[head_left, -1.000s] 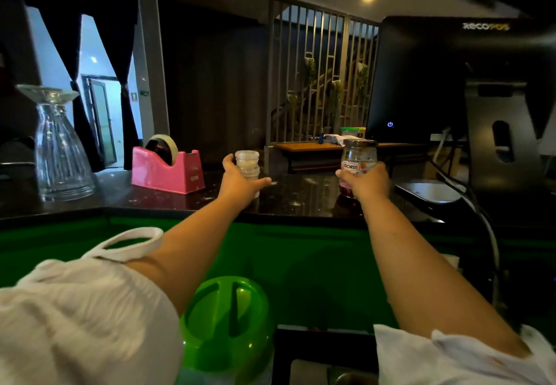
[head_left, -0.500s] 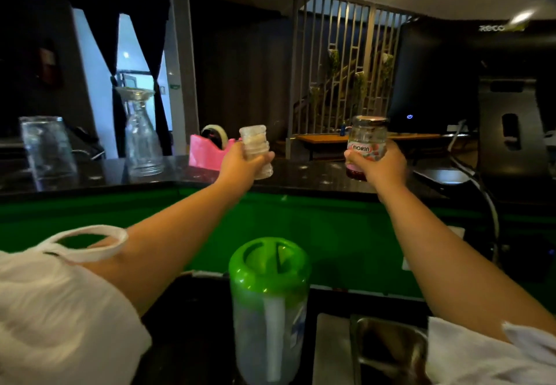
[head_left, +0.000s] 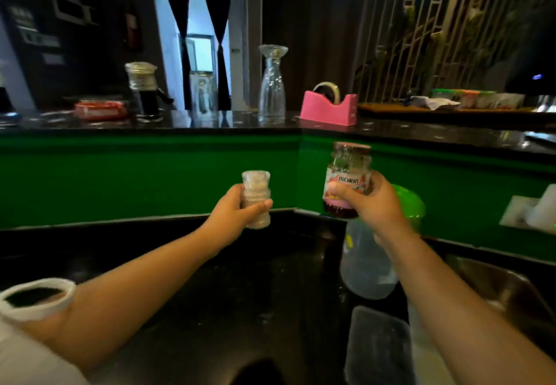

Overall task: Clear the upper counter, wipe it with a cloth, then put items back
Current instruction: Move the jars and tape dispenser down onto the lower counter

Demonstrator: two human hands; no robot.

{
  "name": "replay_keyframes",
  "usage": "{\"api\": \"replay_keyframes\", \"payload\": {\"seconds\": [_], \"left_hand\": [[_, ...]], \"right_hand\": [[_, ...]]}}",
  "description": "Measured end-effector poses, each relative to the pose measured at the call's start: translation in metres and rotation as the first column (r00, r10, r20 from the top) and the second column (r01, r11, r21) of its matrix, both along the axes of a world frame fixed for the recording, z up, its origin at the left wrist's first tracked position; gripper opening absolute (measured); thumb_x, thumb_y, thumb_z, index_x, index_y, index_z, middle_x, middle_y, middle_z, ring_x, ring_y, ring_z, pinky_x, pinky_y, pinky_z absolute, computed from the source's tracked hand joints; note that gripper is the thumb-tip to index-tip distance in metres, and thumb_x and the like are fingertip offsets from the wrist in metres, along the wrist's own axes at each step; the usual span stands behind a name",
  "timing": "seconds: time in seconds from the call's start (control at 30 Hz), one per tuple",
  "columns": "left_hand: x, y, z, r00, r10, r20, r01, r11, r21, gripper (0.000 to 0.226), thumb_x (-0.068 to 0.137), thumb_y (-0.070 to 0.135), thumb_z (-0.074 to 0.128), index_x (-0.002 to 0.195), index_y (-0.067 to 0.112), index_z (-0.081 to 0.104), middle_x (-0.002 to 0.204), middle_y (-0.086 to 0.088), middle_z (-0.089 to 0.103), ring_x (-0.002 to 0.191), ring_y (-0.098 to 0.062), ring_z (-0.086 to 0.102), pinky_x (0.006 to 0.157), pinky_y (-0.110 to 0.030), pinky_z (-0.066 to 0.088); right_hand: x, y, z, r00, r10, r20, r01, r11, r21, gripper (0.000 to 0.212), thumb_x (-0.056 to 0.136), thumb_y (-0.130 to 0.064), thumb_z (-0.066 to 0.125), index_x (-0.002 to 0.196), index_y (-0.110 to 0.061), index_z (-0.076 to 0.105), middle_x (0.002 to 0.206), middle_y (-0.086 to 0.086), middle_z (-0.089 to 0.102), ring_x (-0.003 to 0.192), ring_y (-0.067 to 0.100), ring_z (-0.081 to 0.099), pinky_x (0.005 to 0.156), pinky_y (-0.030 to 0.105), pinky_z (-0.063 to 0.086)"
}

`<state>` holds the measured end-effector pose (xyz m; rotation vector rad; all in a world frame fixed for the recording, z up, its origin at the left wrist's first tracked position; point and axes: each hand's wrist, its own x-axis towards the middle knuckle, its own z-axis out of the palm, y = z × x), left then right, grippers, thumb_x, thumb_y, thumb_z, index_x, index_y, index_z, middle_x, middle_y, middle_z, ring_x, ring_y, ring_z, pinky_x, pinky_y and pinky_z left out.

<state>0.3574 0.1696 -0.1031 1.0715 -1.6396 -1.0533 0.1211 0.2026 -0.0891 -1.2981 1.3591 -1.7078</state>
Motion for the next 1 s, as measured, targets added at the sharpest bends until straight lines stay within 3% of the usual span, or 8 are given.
{"api": "replay_keyframes", "payload": {"seconds": [0.17,0.23,0.37,0.47,0.57,0.67,0.87,1.0], "left_hand": [[0.096,0.02,-0.058,0.993,0.087,0.074,-0.095,0.989,0.111,0.039,0.086,0.022,0.065,0.12,0.012,0.049,0.112,-0.007,0.062,0.103,-0.02,0.062,0.09,-0.033,0.051],[0.131,0.027,-0.081,0.989,0.115,0.092,-0.129,0.98,0.153,0.035,0.085,0.02,0.066,0.115,0.014,0.049,0.111,-0.008,0.062,0.1,-0.019,0.062,0.085,-0.029,0.051],[0.191,0.042,-0.118,0.976,0.163,0.143,-0.19,0.96,0.207,0.038,0.083,0.019,0.068,0.115,0.015,0.05,0.109,-0.006,0.062,0.092,-0.01,0.061,0.072,-0.016,0.049],[0.225,0.049,-0.133,0.965,0.172,0.199,-0.216,0.95,0.227,0.046,0.081,0.019,0.07,0.121,0.012,0.048,0.108,-0.003,0.061,0.093,-0.009,0.06,0.071,-0.014,0.048],[0.249,0.048,-0.141,0.954,0.177,0.244,-0.232,0.947,0.22,0.046,0.08,0.019,0.071,0.119,0.015,0.047,0.105,0.001,0.059,0.096,-0.01,0.06,0.071,-0.013,0.048],[0.267,0.045,-0.146,0.948,0.202,0.244,-0.261,0.935,0.239,0.05,0.079,0.019,0.072,0.121,0.017,0.045,0.109,0.002,0.058,0.104,-0.014,0.058,0.081,-0.017,0.048],[0.294,0.031,-0.156,0.942,0.241,0.233,-0.301,0.915,0.269,0.052,0.078,0.018,0.073,0.123,0.016,0.047,0.11,0.003,0.06,0.102,-0.012,0.059,0.082,-0.018,0.049],[0.298,0.01,-0.161,0.937,0.249,0.245,-0.312,0.913,0.263,0.053,0.078,0.016,0.073,0.123,0.019,0.047,0.11,0.005,0.058,0.103,-0.011,0.057,0.083,-0.018,0.046]], "right_hand": [[0.112,0.0,-0.076,0.989,0.141,0.041,-0.145,0.981,0.127,0.048,0.068,-0.01,0.082,0.109,-0.017,0.058,0.103,0.002,0.069,0.091,0.013,0.068,0.076,0.026,0.055],[0.153,0.002,-0.11,0.986,0.155,0.067,-0.166,0.966,0.2,0.05,0.067,-0.012,0.083,0.109,-0.02,0.057,0.104,0.0,0.068,0.095,0.014,0.066,0.079,0.027,0.053],[0.222,0.007,-0.171,0.985,0.16,0.063,-0.171,0.931,0.323,0.056,0.066,-0.01,0.083,0.113,-0.018,0.054,0.101,-0.007,0.064,0.093,0.007,0.061,0.066,0.012,0.049],[0.251,-0.001,-0.201,0.987,0.158,0.02,-0.153,0.903,0.401,0.064,0.065,-0.01,0.084,0.12,-0.015,0.052,0.108,-0.003,0.062,0.1,0.011,0.06,0.081,0.019,0.047],[0.269,-0.026,-0.213,0.995,0.1,-0.027,-0.079,0.897,0.435,0.069,0.064,-0.009,0.085,0.123,-0.012,0.051,0.114,0.003,0.062,0.107,0.018,0.059,0.091,0.03,0.046],[0.285,-0.054,-0.212,0.997,0.043,-0.062,-0.01,0.89,0.455,0.074,0.065,-0.007,0.084,0.129,-0.012,0.049,0.126,0.01,0.059,0.119,0.026,0.055,0.101,0.039,0.043],[0.304,-0.084,-0.213,0.987,0.051,-0.154,0.029,0.879,0.477,0.07,0.069,-0.002,0.08,0.13,-0.006,0.048,0.13,0.014,0.056,0.124,0.031,0.051,0.083,0.024,0.039],[0.311,-0.092,-0.22,0.984,0.062,-0.17,0.027,0.878,0.479,0.07,0.068,-0.002,0.081,0.13,-0.007,0.048,0.13,0.013,0.056,0.124,0.03,0.051,0.084,0.024,0.038]]}}
